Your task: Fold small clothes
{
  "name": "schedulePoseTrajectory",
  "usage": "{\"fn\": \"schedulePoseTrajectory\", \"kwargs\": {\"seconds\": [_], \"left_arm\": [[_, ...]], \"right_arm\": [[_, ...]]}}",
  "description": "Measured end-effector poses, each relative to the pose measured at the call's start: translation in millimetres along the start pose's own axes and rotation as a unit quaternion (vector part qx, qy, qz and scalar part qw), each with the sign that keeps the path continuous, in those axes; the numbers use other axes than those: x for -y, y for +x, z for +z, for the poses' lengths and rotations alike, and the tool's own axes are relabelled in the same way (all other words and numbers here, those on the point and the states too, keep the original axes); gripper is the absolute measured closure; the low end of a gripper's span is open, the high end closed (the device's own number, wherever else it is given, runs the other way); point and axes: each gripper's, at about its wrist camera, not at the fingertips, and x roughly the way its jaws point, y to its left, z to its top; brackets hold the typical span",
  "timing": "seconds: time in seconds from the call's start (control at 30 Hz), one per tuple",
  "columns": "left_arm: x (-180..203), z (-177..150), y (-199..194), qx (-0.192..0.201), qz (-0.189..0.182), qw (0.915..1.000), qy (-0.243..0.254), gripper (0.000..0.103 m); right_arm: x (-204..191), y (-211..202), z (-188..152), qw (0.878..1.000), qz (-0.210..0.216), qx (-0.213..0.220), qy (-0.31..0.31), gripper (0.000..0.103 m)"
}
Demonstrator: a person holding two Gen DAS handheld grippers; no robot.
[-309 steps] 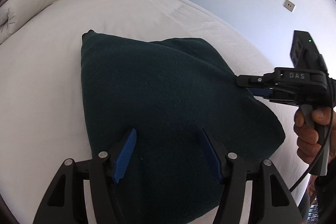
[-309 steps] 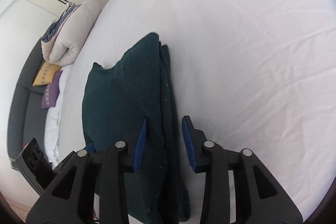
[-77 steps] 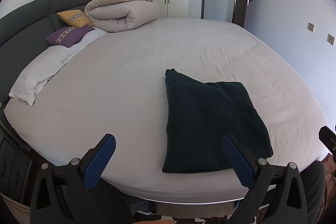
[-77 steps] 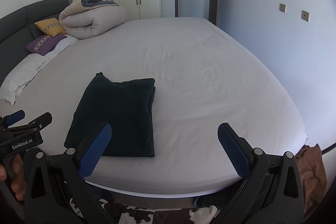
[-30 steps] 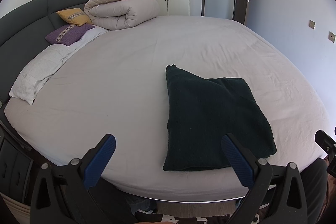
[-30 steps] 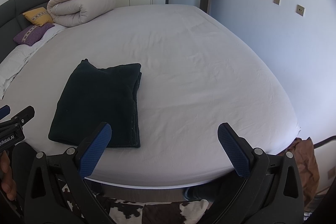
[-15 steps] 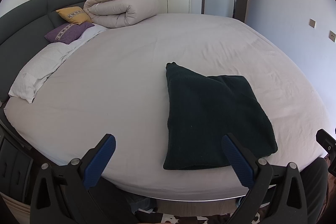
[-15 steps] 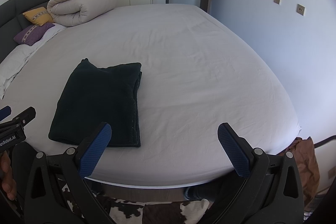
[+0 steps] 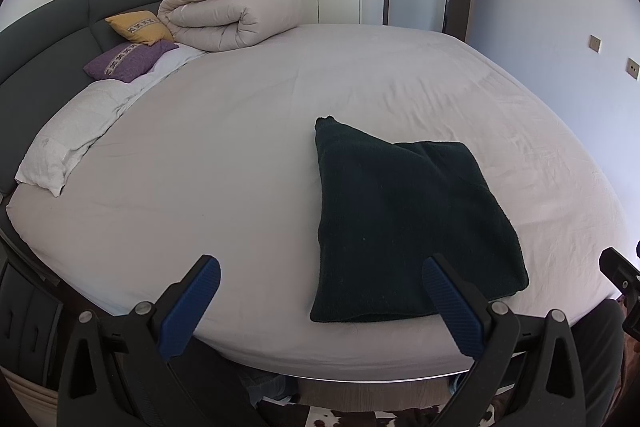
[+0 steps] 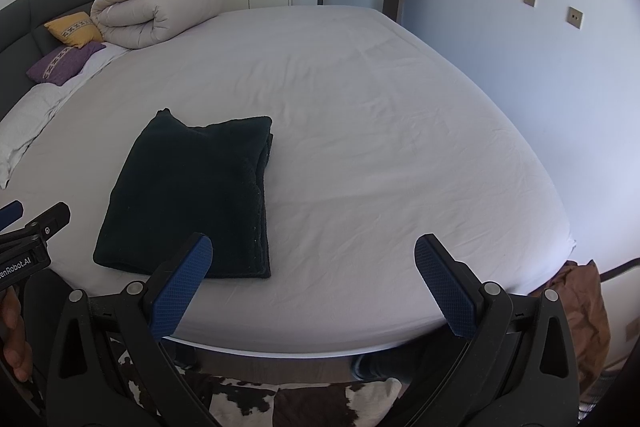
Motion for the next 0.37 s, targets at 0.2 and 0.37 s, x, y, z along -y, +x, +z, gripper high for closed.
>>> {"fn": "schedulePoseTrajectory", "kwargs": {"seconds": [0.2, 0.37], "left_arm": [[-0.1, 0.7, 2.8, -0.003, -0.001, 1.0000, 0.000, 0.000], [-1.0, 0.3, 1.7, 0.002, 0.000, 1.0000, 0.000, 0.000]], "right_arm": [[-0.3, 0.0, 0.0, 1.000, 0.000, 0.000, 0.001, 0.000], [-0.7, 0.0, -0.6, 1.000, -0.001, 0.000, 0.001, 0.000]]}}
